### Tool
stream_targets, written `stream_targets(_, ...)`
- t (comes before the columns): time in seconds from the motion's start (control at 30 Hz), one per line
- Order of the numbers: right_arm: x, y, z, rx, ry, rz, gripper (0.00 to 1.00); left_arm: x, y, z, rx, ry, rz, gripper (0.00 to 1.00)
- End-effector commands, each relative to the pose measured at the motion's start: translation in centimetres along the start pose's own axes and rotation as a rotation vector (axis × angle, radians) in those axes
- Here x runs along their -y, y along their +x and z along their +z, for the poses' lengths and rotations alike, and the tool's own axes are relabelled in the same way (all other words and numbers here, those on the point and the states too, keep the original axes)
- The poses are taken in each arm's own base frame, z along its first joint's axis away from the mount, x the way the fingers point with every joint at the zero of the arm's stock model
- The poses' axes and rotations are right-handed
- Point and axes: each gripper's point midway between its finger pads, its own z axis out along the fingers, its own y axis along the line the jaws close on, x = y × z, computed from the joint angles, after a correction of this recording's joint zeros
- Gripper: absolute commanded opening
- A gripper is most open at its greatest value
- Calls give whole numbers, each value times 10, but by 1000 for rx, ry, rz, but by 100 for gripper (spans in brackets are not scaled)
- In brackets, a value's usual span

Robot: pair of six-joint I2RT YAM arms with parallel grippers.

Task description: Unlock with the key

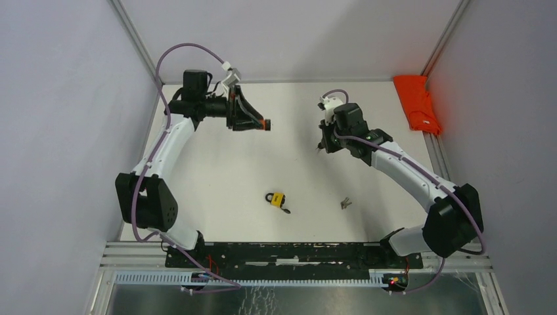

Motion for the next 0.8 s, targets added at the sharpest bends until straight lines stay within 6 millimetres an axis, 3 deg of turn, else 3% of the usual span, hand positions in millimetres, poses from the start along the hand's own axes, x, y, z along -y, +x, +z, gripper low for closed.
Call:
stream_targets(0.0,-32,-15,12,51,-179,-18,0,74,-4,-12,110,338,173,2)
stream_targets(0.13,-55,-10,27,29,-313,0,0,82,11,-4,99,368,161,2)
stream_targets(0.43,-98,2,67,9,-586,59,0,106,9,7,92,428,226,2)
stream_targets(0.63,-68,39,101,-97,-458,81,0,106,13,10,93,432,224,2)
stream_targets(0.77,-42,65,111,-152,-350,96,0,103,15,12,92,430,205,2)
